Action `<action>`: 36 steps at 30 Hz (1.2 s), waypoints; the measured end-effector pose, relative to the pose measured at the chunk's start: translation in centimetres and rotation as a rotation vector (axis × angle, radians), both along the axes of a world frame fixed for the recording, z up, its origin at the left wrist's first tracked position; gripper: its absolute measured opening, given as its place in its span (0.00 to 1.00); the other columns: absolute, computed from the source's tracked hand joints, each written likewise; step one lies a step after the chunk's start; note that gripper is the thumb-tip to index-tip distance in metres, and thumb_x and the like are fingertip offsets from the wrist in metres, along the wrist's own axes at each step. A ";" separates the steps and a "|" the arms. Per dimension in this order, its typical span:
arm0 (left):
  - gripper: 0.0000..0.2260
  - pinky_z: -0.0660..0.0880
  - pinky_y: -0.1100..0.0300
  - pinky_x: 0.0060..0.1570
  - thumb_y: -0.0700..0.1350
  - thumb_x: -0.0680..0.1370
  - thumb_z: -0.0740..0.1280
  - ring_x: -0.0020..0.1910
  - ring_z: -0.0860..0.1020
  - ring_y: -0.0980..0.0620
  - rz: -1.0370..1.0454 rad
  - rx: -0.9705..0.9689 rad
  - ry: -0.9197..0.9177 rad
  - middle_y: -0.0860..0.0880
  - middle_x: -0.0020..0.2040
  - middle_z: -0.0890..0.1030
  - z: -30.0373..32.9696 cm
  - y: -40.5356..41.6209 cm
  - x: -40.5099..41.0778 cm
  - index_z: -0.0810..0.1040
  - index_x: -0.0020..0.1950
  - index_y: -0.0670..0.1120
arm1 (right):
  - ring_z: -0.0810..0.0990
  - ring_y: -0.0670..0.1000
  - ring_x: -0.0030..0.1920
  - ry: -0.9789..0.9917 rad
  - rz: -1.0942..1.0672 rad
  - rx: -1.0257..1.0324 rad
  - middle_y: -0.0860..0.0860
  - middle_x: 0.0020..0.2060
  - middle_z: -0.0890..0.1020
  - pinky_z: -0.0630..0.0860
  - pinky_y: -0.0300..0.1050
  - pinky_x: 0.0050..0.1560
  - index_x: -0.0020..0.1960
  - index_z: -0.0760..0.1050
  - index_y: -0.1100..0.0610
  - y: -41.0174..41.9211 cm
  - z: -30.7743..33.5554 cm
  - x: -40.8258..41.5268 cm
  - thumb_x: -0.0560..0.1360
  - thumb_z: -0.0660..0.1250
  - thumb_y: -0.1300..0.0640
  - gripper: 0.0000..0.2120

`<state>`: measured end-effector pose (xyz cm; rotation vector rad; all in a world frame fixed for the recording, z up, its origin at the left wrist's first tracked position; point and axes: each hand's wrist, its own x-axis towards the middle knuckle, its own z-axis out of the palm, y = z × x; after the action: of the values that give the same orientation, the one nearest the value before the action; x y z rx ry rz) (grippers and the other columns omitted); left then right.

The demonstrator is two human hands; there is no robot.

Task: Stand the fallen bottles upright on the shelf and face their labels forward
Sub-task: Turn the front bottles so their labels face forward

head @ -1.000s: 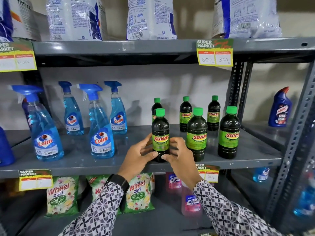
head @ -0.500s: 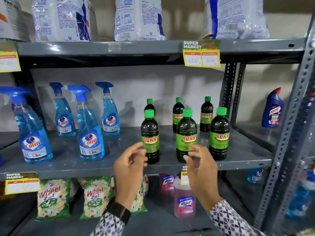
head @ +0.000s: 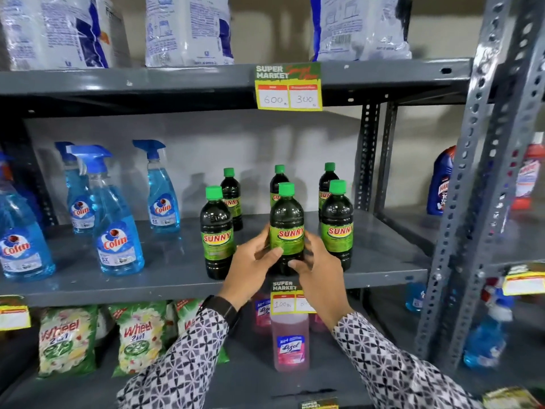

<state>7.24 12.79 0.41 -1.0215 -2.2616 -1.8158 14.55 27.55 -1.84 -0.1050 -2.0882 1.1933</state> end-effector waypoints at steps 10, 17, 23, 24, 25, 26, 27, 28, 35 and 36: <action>0.27 0.73 0.68 0.66 0.41 0.79 0.71 0.66 0.78 0.64 0.043 0.045 -0.005 0.67 0.63 0.81 -0.8 1.9 1.1 0.66 0.74 0.59 | 0.83 0.47 0.64 0.028 -0.011 0.052 0.49 0.63 0.85 0.77 0.43 0.67 0.81 0.66 0.47 1.9 -1.1 1.0 0.79 0.73 0.65 0.35; 0.27 0.73 0.68 0.66 0.44 0.80 0.70 0.67 0.77 0.66 0.062 0.033 -0.006 0.68 0.63 0.80 -0.8 1.9 2.3 0.66 0.76 0.59 | 0.83 0.46 0.64 0.055 0.000 0.091 0.49 0.63 0.85 0.77 0.41 0.67 0.81 0.66 0.50 2.1 -1.3 1.6 0.79 0.73 0.65 0.34; 0.14 0.82 0.62 0.53 0.48 0.81 0.68 0.52 0.85 0.59 0.449 0.309 0.120 0.51 0.56 0.87 -1.2 2.2 7.0 0.81 0.67 0.51 | 0.85 0.40 0.54 0.178 -0.144 0.044 0.44 0.56 0.85 0.81 0.36 0.60 0.70 0.80 0.56 5.7 -1.2 4.7 0.80 0.72 0.65 0.19; 0.13 0.83 0.60 0.51 0.48 0.82 0.67 0.50 0.86 0.58 0.422 0.295 0.131 0.52 0.54 0.87 -1.0 2.8 7.9 0.82 0.66 0.50 | 0.85 0.40 0.54 0.194 -0.168 0.032 0.44 0.56 0.85 0.82 0.38 0.59 0.69 0.80 0.54 6.7 -1.0 5.1 0.80 0.73 0.64 0.18; 0.14 0.83 0.59 0.52 0.48 0.82 0.66 0.50 0.85 0.60 0.364 0.243 0.125 0.52 0.55 0.87 -0.8 3.7 8.7 0.81 0.67 0.50 | 0.84 0.39 0.54 0.204 -0.178 0.021 0.43 0.56 0.85 0.81 0.37 0.58 0.68 0.80 0.53 7.6 -0.7 5.3 0.79 0.73 0.63 0.18; 0.15 0.82 0.61 0.55 0.48 0.83 0.66 0.52 0.84 0.63 0.298 0.166 0.110 0.52 0.58 0.87 -0.6 4.7 9.2 0.80 0.68 0.50 | 0.83 0.37 0.55 0.202 -0.165 0.010 0.41 0.56 0.84 0.80 0.33 0.57 0.68 0.79 0.52 8.4 -0.4 5.4 0.79 0.74 0.63 0.19; 0.16 0.79 0.66 0.58 0.47 0.83 0.65 0.53 0.81 0.70 0.245 0.076 0.101 0.54 0.61 0.85 -0.3 5.9 9.5 0.78 0.71 0.50 | 0.82 0.33 0.56 0.190 -0.128 -0.008 0.38 0.56 0.82 0.77 0.29 0.57 0.69 0.77 0.50 9.0 -0.1 5.3 0.79 0.74 0.63 0.21; 0.19 0.74 0.73 0.58 0.47 0.83 0.64 0.52 0.78 0.75 0.211 -0.009 0.100 0.56 0.62 0.83 0.1 7.1 9.6 0.74 0.75 0.50 | 0.80 0.29 0.56 0.165 -0.076 -0.032 0.34 0.57 0.80 0.75 0.25 0.57 0.69 0.75 0.48 9.7 0.2 5.1 0.78 0.75 0.64 0.24; 0.24 0.68 0.60 0.60 0.47 0.86 0.56 0.62 0.74 0.55 0.239 -0.152 -0.013 0.46 0.72 0.75 1.0 12.2 9.0 0.58 0.82 0.47 | 0.81 0.31 0.60 0.015 0.130 -0.045 0.38 0.61 0.82 0.78 0.37 0.66 0.76 0.72 0.53 12.4 0.8 2.8 0.78 0.75 0.66 0.29; 0.24 0.70 0.58 0.61 0.47 0.86 0.57 0.63 0.74 0.54 0.265 -0.138 -0.018 0.46 0.72 0.76 0.9 12.4 8.6 0.60 0.82 0.47 | 0.82 0.33 0.60 0.010 0.128 -0.048 0.39 0.60 0.83 0.79 0.39 0.66 0.76 0.73 0.54 12.7 0.8 2.6 0.78 0.75 0.66 0.29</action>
<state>15.86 25.22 1.31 -0.6827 -2.4248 -1.5888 17.13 40.27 -1.08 0.0124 -2.0847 1.3172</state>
